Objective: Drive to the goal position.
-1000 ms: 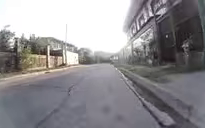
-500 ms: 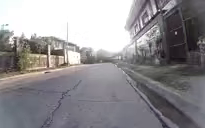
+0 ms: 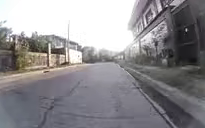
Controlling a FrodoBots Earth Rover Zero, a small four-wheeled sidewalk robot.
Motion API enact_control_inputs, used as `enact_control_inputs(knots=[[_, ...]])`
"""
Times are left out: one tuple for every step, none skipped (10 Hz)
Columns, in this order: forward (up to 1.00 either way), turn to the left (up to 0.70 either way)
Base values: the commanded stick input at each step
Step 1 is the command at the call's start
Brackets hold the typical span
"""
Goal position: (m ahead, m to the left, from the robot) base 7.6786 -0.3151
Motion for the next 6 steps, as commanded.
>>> enact_control_inputs(knots=[[0.98,0.00],[0.98,0.00],[0.98,-0.05],[0.98,-0.23],[0.98,-0.39],[0.98,-0.39]])
